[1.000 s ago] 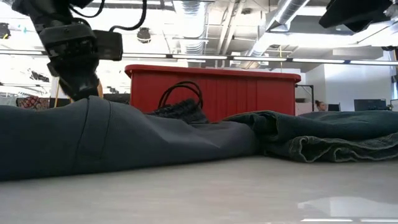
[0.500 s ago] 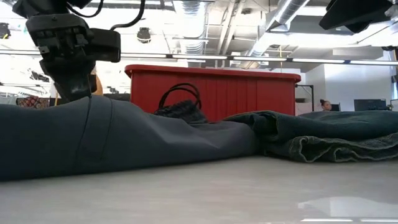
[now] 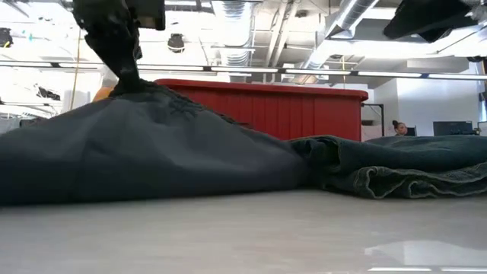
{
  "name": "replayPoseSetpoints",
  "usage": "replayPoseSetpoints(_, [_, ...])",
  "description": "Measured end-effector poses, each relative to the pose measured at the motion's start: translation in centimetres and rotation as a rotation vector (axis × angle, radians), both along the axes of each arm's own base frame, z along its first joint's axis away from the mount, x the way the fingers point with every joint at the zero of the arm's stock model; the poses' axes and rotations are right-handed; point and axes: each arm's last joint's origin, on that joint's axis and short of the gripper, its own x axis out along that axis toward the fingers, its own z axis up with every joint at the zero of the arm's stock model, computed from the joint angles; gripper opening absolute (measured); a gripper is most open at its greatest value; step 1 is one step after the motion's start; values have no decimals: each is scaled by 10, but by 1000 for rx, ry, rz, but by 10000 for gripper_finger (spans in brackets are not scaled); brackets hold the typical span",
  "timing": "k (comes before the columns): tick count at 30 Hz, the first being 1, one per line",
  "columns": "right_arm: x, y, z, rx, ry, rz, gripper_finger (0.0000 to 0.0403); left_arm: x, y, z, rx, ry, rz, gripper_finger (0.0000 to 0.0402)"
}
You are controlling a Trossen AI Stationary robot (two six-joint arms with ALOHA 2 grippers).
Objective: Fold Laundry from Bin
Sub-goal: Fold the dark blue shorts, then stack the dark blue shorts on top of the dark blue jeans
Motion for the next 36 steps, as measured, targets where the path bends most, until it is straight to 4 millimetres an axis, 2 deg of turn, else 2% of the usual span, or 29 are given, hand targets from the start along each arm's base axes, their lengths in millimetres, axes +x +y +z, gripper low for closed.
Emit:
replayPoseSetpoints(4, [4,-5,0,0,0,-22,207,-1,18,-3,27,44,75,0])
replayPoseSetpoints(9, [7,-9,0,0,0,-38,207,4,31,-28,40,173,133,0])
replayPoseSetpoints(14, [6,-8,0,0,0,-34,207,14,36,-51,115,279,182,5])
replayPoseSetpoints(18, [4,-6,0,0,0,-25,207,17,36,-63,133,376,170,34])
replayPoseSetpoints(20, [4,-5,0,1,-1,-21,207,16,36,-60,143,428,180,53])
replayPoseSetpoints(23, [6,-6,0,-15,-4,-13,207,15,36,-45,171,461,209,83])
replayPoseSetpoints(28, [12,-9,4,-38,-44,11,207,14,29,-9,188,388,221,119])
replayPoseSetpoints(31, [17,-11,7,-46,-83,24,207,10,24,4,179,353,207,129])
replayPoseSetpoints(34, [21,-13,9,-45,-107,21,207,3,17,10,82,289,267,130])
replayPoseSetpoints(36, [23,-15,10,-37,-117,13,207,2,4,8,-44,234,254,130])
